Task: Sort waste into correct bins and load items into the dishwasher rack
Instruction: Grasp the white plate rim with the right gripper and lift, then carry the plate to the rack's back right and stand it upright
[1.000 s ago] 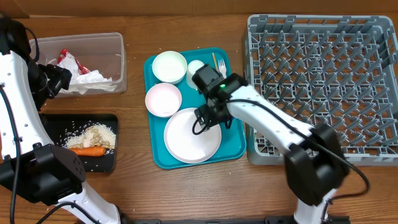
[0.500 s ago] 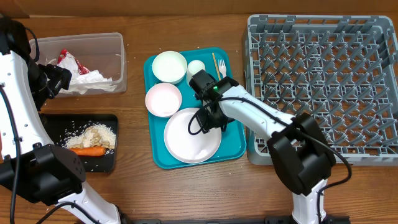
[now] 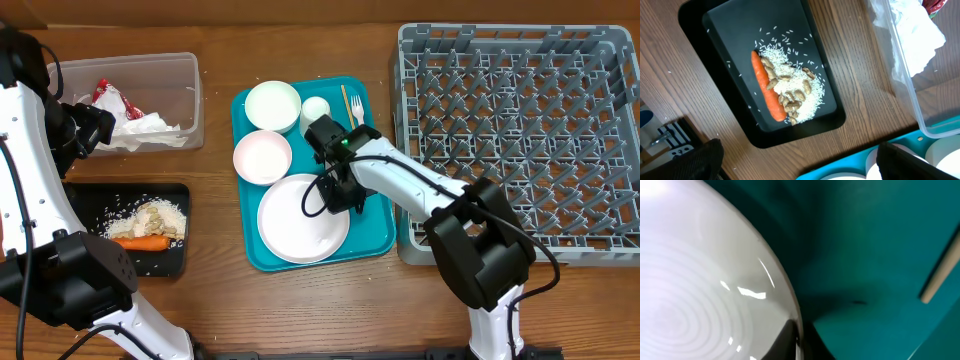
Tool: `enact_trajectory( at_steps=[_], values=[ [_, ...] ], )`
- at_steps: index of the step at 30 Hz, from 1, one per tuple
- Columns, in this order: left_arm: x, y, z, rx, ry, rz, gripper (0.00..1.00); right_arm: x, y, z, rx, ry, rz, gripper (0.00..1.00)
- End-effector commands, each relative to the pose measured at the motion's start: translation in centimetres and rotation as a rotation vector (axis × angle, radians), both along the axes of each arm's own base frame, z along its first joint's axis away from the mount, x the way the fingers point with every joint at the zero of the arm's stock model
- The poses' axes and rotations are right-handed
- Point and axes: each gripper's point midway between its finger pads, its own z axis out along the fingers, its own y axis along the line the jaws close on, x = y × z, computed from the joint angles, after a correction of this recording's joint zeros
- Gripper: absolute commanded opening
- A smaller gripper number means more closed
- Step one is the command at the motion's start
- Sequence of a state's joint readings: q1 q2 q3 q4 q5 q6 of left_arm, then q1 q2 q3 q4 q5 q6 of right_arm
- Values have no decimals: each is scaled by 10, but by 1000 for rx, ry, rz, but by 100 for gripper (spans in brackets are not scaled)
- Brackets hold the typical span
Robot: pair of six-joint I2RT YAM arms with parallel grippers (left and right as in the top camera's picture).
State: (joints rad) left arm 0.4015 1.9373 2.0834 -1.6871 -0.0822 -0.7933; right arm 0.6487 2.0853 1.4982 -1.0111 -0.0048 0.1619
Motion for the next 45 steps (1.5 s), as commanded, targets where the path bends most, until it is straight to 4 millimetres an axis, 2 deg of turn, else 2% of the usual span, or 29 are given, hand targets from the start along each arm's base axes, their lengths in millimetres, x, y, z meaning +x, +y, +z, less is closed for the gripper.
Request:
enact_trajectory(
  at_steps=[1, 5, 9, 14, 16, 17, 18, 22, 25, 28, 31, 35, 37, 38, 42, 45],
  values=[
    [-4, -1, 9, 5, -23, -1, 100, -8, -6, 0, -30, 34, -9, 4],
    [-4, -1, 9, 5, -23, -1, 100, -10, -17, 15, -62, 63, -24, 4],
    [-4, -1, 9, 5, -23, -1, 100, -4, -24, 44, -54, 50, -48, 4],
    [-4, -1, 9, 5, -23, -1, 100, 9, -43, 103, -2, -23, -86, 4],
    [-4, -1, 9, 5, -23, -1, 100, 14, -54, 126, 19, -57, -114, 4],
    [-4, -1, 9, 5, -23, 0, 100, 19, -64, 144, 33, -87, -142, 4],
    [-4, -1, 9, 5, -23, -1, 100, 28, -86, 169, 31, -150, -195, 4],
    [-4, -1, 9, 5, -23, -1, 100, 53, -139, 215, 6, -300, -344, 4],
    [-4, -1, 9, 5, -23, -1, 100, 73, -191, 243, 17, -405, -488, 4],
    [-4, -1, 9, 5, -23, -1, 100, 94, -241, 254, -32, -506, -610, 4],
    [-4, -1, 9, 5, -23, -1, 100, 113, -301, 264, -135, -628, -741, 4],
    [-4, -1, 9, 5, -23, -1, 100, 130, -371, 280, -280, -778, -880, 4],
    [-4, -1, 9, 5, -23, -1, 100, 136, -397, 288, -360, -833, -902, 4],
    [-4, -1, 9, 5, -23, -1, 100, 138, -417, 293, -428, -869, -923, 4],
    [-4, -1, 9, 5, -23, -1, 100, 145, -456, 301, -533, -938, -959, 4],
    [-4, -1, 9, 5, -23, -1, 100, 150, -467, 297, -571, -928, -918, 4]
  ],
)
